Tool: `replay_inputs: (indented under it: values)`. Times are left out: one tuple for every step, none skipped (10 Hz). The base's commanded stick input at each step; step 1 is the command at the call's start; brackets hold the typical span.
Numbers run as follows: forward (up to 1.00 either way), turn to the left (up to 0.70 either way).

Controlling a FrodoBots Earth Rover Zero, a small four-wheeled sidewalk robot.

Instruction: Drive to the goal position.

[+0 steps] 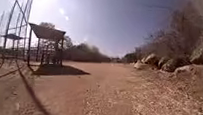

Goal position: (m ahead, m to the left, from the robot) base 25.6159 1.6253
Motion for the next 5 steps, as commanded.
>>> replay_inputs:
  values:
    - [0.5,0.0]
    - [0.5,0.0]
    - [0.5,0.0]
    - [0.5,0.0]
    - [0.5,0.0]
